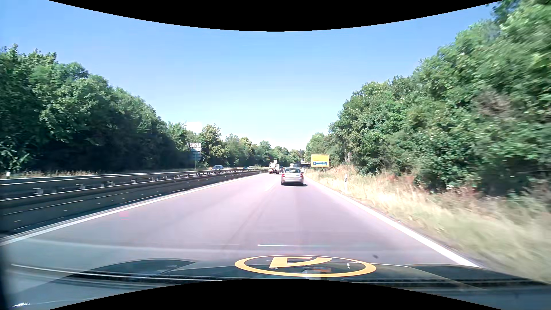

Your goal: Follow the waypoints while adhering to traffic rules and regulations

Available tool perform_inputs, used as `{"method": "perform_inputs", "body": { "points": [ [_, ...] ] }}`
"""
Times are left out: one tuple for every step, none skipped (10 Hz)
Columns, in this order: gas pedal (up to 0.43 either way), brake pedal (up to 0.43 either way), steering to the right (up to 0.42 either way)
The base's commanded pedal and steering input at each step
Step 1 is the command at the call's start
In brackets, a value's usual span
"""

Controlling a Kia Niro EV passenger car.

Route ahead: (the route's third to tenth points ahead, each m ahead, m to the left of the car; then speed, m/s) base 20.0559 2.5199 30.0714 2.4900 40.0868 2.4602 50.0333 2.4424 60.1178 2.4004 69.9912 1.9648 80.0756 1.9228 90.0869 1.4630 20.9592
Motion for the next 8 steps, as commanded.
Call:
{"method": "perform_inputs", "body": {
  "points": [
    [0.22, 0.0, -0.001],
    [0.22, 0.0, -0.001],
    [0.22, 0.0, -0.001],
    [0.22, 0.0, -0.001],
    [0.22, 0.0, -0.001],
    [0.22, 0.0, 0.0],
    [0.22, 0.0, -0.001],
    [0.22, 0.0, -0.001]
  ]
}}
